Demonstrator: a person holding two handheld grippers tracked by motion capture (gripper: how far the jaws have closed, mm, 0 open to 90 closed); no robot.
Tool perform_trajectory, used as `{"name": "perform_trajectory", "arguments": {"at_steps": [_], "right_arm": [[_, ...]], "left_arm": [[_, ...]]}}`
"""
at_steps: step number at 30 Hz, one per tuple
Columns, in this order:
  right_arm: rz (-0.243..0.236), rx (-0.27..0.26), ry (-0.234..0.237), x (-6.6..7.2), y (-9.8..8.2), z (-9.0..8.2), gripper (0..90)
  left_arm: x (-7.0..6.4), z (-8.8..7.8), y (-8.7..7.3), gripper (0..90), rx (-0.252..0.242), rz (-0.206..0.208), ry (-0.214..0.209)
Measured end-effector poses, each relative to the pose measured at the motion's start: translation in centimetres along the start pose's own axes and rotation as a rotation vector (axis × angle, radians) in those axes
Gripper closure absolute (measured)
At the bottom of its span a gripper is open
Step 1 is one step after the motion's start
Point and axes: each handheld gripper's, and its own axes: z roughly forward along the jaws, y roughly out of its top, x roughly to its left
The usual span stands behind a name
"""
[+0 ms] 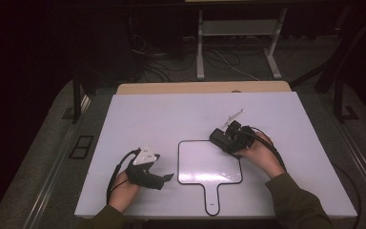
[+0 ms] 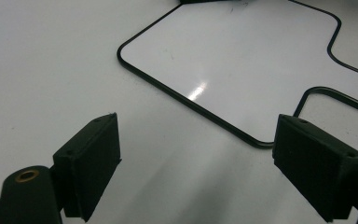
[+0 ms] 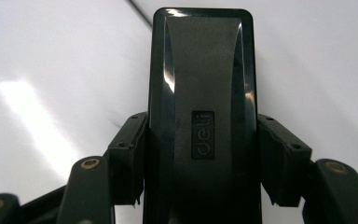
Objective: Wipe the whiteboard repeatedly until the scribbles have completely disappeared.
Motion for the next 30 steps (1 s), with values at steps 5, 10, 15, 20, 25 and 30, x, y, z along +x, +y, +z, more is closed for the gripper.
{"name": "perform_trajectory", "arguments": {"at_steps": [5, 10, 15, 20, 25, 30], "right_arm": [[-0.074, -0.010, 0.055, 2.2, 0.5, 0.2, 39.3], [-0.053, -0.006, 0.018, 1.3, 0.4, 0.2, 39.2], [0.019, -0.002, -0.019, -0.9, -0.6, -0.2, 39.2], [0.027, -0.001, -0.033, -1.4, -0.9, -0.3, 39.2], [0.027, -0.001, -0.031, -1.0, -0.7, -0.3, 39.2], [0.000, -0.010, 0.022, 0.7, 0.3, 0.2, 39.2]], "left_arm": [[0.0, -0.1, 0.0, 14.0, 0.001, 0.003, 0.000], [0.0, -0.2, 0.0, 14.0, 0.000, 0.003, 0.002], [0.1, -0.2, 0.0, 14.0, 0.011, 0.012, 0.001], [0.1, -0.3, 0.0, 14.0, 0.015, 0.020, 0.001], [0.1, -0.2, 0.0, 14.0, 0.019, 0.021, 0.000], [0.0, -0.1, 0.0, 14.0, 0.001, 0.007, 0.001]]}}
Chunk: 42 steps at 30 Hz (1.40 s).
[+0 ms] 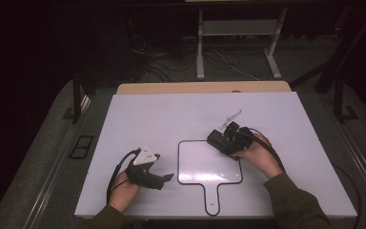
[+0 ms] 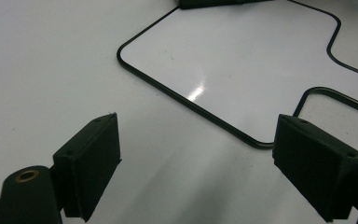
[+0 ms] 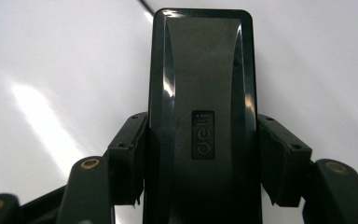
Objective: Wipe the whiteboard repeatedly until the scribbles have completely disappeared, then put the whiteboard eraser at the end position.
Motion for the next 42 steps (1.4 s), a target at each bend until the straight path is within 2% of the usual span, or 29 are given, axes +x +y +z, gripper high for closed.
{"name": "perform_trajectory", "arguments": {"at_steps": [1, 3, 4, 5, 7, 9, 11, 12, 14, 16, 26, 29, 30, 33, 34, 35, 38, 39, 42], "right_arm": [[-0.012, 0.000, 0.010, 0.4, 0.3, 0.1, 39.2], [-0.046, -0.002, 0.030, 1.2, 0.7, 0.4, 39.2], [-0.062, -0.005, 0.041, 1.5, 0.8, 0.5, 39.1], [-0.074, -0.003, 0.045, 1.9, 1.0, 0.5, 39.2], [-0.084, -0.006, 0.066, 2.5, 1.1, 0.6, 39.1], [-0.091, -0.012, 0.069, 2.8, 1.2, 0.6, 39.1], [-0.085, -0.026, 0.077, 2.7, 1.2, 0.4, 39.2], [-0.078, -0.035, 0.082, 2.6, 1.2, 0.3, 39.1], [-0.067, -0.053, 0.085, 2.3, 1.2, -0.2, 39.1], [-0.041, -0.072, 0.095, 1.8, 1.1, -0.9, 39.2], [0.054, -0.153, 0.074, -1.4, 1.1, -2.6, 39.1], [0.081, -0.165, 0.069, -2.4, 1.7, -2.6, 39.1], [0.085, -0.162, 0.067, -2.7, 2.0, -2.5, 39.1], [0.097, -0.163, 0.059, -3.5, 2.8, -2.3, 39.1], [0.101, -0.163, 0.054, -3.7, 3.1, -2.3, 39.1], [0.101, -0.165, 0.053, -3.9, 3.4, -2.2, 39.1], [0.112, -0.161, 0.049, -4.4, 4.1, -1.9, 39.1], [0.115, -0.164, 0.051, -4.6, 4.2, -1.8, 39.1], [0.126, -0.158, 0.046, -5.0, 4.7, -1.4, 39.0]], "left_arm": [[0.1, -0.1, 0.0, 14.0, 0.015, 0.017, -0.001], [0.2, -0.2, 0.0, 14.0, 0.018, 0.020, -0.001], [0.2, -0.2, 0.0, 14.0, 0.019, 0.020, -0.001], [0.1, -0.1, -0.1, 14.0, 0.000, -0.003, 0.002], [0.1, -0.1, -0.1, 14.0, 0.001, 0.004, 0.004], [0.3, -0.3, 0.0, 14.0, 0.032, 0.040, 0.004], [0.1, -0.1, -0.1, 14.0, 0.002, 0.005, 0.007], [0.1, -0.1, -0.1, 14.0, 0.006, 0.009, 0.007], [0.1, -0.1, -0.1, 14.0, 0.005, 0.007, 0.008], [0.3, -0.3, -0.1, 14.0, 0.023, 0.028, 0.005], [0.3, -0.3, -0.1, 14.0, 0.017, 0.025, 0.009], [0.3, -0.4, -0.1, 14.0, 0.020, 0.027, 0.011], [0.1, -0.2, -0.1, 14.0, -0.001, 0.004, 0.012], [0.1, -0.2, -0.1, 14.0, 0.002, 0.008, 0.009], [0.3, -0.2, -0.1, 14.0, 0.016, 0.023, 0.006], [0.3, -0.2, -0.1, 14.0, 0.007, 0.011, 0.007], [0.3, -0.2, -0.1, 14.0, 0.010, 0.015, 0.008], [0.1, -0.1, -0.2, 14.0, -0.004, -0.002, 0.009], [0.3, -0.2, -0.1, 14.0, 0.009, 0.022, 0.009]]}}
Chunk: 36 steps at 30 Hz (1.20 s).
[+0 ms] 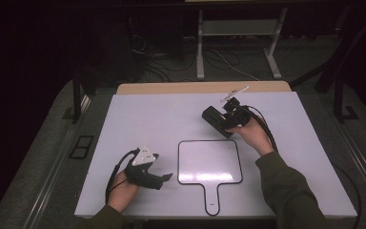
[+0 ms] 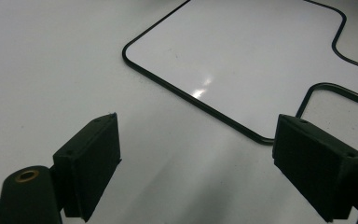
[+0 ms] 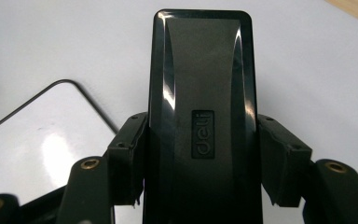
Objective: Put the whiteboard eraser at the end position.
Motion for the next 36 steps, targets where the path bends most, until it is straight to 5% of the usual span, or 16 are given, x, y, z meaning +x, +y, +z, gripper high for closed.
{"name": "perform_trajectory", "arguments": {"at_steps": [1, 4, 6, 18, 36], "right_arm": [[-0.004, 0.000, -0.002, -0.1, 0.1, 0.1, 39.0], [0.002, -0.004, -0.001, -0.5, 0.7, 0.4, 39.0], [0.003, -0.001, -0.002, -0.7, 1.1, 0.8, 39.0], [0.008, 0.040, -0.030, -1.7, 2.5, 4.0, 38.9], [-0.009, 0.023, -0.040, -1.4, 2.1, 7.3, 38.8]], "left_arm": [[-0.1, 0.1, 0.0, 14.0, -0.016, -0.018, 0.003], [0.2, -0.1, 0.0, 14.0, 0.024, 0.027, -0.002], [0.0, 0.1, 0.0, 14.0, -0.010, -0.013, 0.001], [0.1, 0.0, 0.0, 14.0, 0.003, 0.011, -0.003], [0.1, -0.1, 0.0, 14.0, 0.011, 0.021, -0.007]]}}
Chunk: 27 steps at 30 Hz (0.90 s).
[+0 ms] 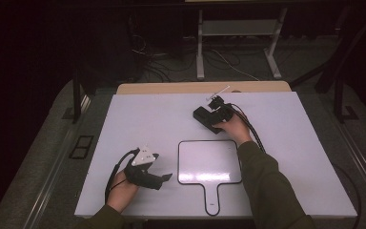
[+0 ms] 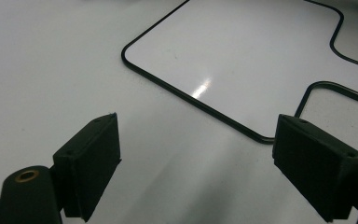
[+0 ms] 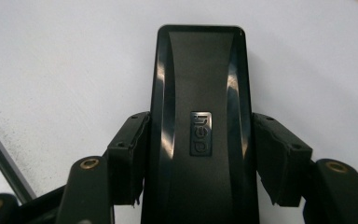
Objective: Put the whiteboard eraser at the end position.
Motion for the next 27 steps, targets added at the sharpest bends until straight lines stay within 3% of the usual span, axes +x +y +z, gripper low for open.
{"name": "perform_trajectory", "arguments": {"at_steps": [12, 16, 21, 25, 27], "right_arm": [[0.017, -0.033, 0.026, -0.1, -0.2, -0.2, 29.9], [0.004, -0.049, 0.017, 0.1, -0.2, -0.5, 23.5], [0.002, -0.126, -0.075, 0.4, -0.2, -1.8, 19.1], [0.013, -0.145, -0.063, 0.2, -0.2, -2.5, 18.1], [0.014, -0.156, -0.060, 0.1, -0.3, -2.9, 18.1]], "left_arm": [[0.1, 0.1, -0.1, 14.0, 0.009, 0.008, -0.005], [0.2, 0.1, -0.1, 14.0, 0.016, 0.018, -0.006], [0.2, 0.1, 0.0, 14.0, 0.020, 0.018, -0.004], [0.3, 0.1, 0.0, 14.0, 0.021, 0.014, -0.004], [0.0, 0.4, 0.0, 14.0, -0.011, -0.024, -0.001]]}}
